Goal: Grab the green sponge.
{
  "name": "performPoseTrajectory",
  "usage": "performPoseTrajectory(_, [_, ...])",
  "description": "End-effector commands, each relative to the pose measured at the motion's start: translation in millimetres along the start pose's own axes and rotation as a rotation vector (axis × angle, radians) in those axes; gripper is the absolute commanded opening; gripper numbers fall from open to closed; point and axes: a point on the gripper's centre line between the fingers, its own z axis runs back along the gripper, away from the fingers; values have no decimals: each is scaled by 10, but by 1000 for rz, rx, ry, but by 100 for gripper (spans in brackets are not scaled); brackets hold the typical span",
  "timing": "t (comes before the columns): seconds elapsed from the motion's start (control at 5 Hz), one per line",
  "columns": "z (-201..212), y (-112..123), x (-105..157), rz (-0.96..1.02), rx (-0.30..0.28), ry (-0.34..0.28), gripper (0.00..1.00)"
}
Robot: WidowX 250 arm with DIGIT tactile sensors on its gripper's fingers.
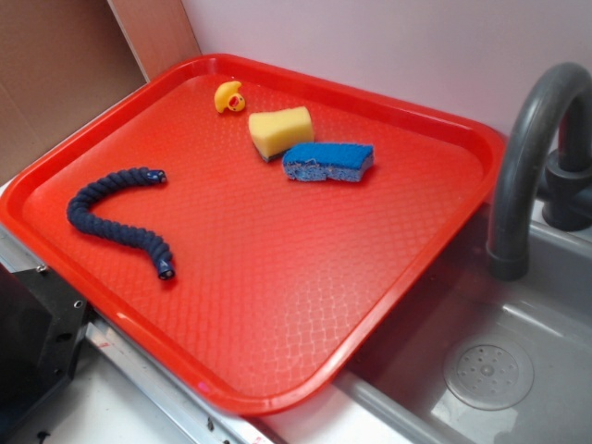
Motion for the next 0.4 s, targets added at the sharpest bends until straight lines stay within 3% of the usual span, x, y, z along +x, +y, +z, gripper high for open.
performPoseTrajectory(0.0, [0, 0, 0, 0, 0, 0, 100])
performPoseTrajectory(0.2, [-143, 121, 251, -50, 40, -6, 100])
